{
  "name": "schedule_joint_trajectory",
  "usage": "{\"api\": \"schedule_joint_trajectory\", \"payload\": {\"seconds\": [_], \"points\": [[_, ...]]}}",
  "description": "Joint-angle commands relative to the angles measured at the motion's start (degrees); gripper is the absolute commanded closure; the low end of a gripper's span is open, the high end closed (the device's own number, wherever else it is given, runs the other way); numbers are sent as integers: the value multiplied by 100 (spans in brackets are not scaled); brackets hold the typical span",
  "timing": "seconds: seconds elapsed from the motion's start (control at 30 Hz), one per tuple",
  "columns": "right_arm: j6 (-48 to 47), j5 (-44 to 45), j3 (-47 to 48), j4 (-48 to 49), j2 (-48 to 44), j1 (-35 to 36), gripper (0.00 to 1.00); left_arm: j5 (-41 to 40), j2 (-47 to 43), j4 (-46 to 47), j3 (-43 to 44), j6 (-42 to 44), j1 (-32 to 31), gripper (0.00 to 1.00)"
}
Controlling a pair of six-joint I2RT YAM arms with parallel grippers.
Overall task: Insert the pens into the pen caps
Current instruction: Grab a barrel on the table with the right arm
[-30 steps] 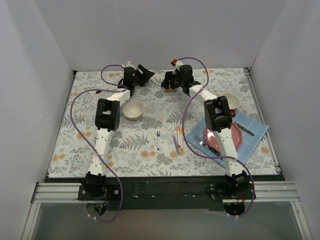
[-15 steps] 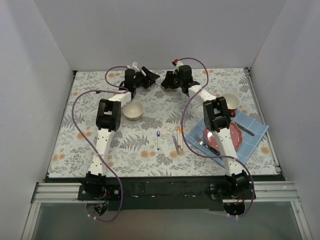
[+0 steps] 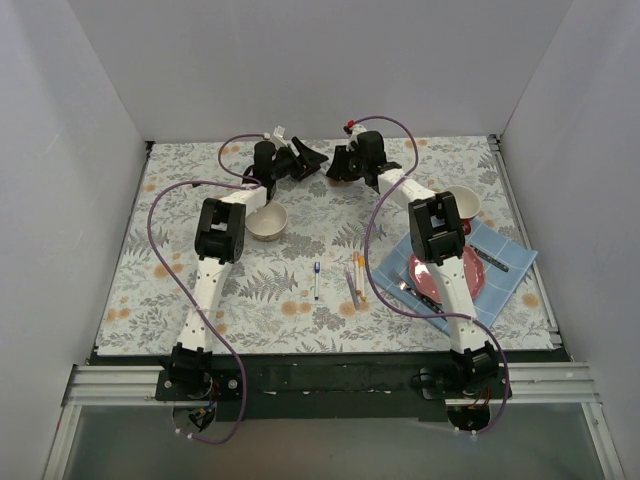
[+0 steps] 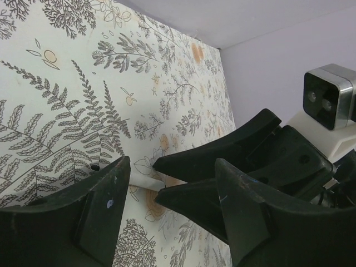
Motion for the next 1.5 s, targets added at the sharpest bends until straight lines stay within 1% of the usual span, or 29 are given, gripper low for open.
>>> {"api": "schedule_joint_trajectory", "payload": {"seconds": [0.0, 0.23, 0.33, 0.47, 0.57, 0.6, 0.63, 0.77, 0.8, 0.83, 0.87, 0.93, 0.97, 1.0, 1.03, 1.07, 1.13, 1.17, 1.2, 1.23, 1.27, 1.37, 1.43, 1.47], "points": [[-466, 377, -254, -866, -313, 193, 52, 194, 22, -199, -243, 8, -44, 38], [-871, 887, -202, -1314, -366, 439, 55, 141, -260, -137, -692, 43, -44, 38], [-950, 1054, -184, -1367, -313, 483, 60, 167, -286, -164, -771, 34, -44, 38], [-977, 1291, -105, -1481, -216, 536, 64, 194, -339, -129, -868, 52, -44, 38], [-1029, 1441, 158, -1648, -85, 588, 68, 194, -357, -102, -859, 35, -44, 38], [-1056, 1546, 263, -1692, -58, 623, 70, 220, -374, -76, -850, 17, -44, 38], [-1091, 1642, 308, -1727, -32, 641, 75, 220, -392, -67, -833, -1, -44, 39], [-1196, 1863, 317, -1807, -40, 712, 82, 80, -611, -216, -824, -97, -18, 39], [-1197, 1872, 317, -1807, -49, 738, 84, -112, -664, -399, -824, -167, 0, 39], [-1214, 1889, 317, -1816, -49, 738, 89, -210, -830, -497, -876, -220, 52, 39], [-1258, 1881, 317, -1824, -58, 747, 92, -333, -936, -559, -946, -255, 88, 39], [-1293, 1863, 334, -1833, -75, 747, 99, -727, -1286, -708, -1270, -501, 228, 38], [-1311, 1802, 334, -1824, -93, 755, 99, -834, -1393, -761, -1316, -510, 272, 38], [-1328, 1749, 317, -1763, -137, 764, 99, -1000, -1524, -1170, -1333, -424, 307, 39], [-1328, 1688, 204, -1693, -259, 764, 99, -1472, -1708, -1444, -1325, -118, 342, 38], [-1302, 1592, 116, -1614, -347, 764, 99, -1676, -1806, -1908, -1273, 129, 343, 37], [-1197, 1512, -51, -1412, -671, 764, 99, -1985, -1947, -2280, -1246, 533, 343, 36], [-1162, 1338, -278, -1307, -795, 764, 99, -1986, -2087, -2430, -1307, 605, 352, 37], [-1066, 1327, -411, -1193, -927, 764, 99, -1995, -2149, -2431, -1342, 649, 352, 37], [-986, 1327, -552, -965, -1189, 756, 99, -1986, -2219, -2623, -1386, 676, 352, 37], [-933, 1231, -849, -867, -1313, 756, 99, -1925, -2368, -2651, -1534, 685, 352, 38], [-731, 1099, -1194, -603, -1727, 747, 99, -1793, -2571, -2616, -1746, 781, 317, 37], [-582, 1055, -1598, -463, -2077, 755, 99, -1653, -2747, -2564, -1913, 843, 273, 36], [-512, 968, -1756, -236, -2210, 756, 99, -1583, -2808, -2494, -1966, 878, 255, 36]]}}
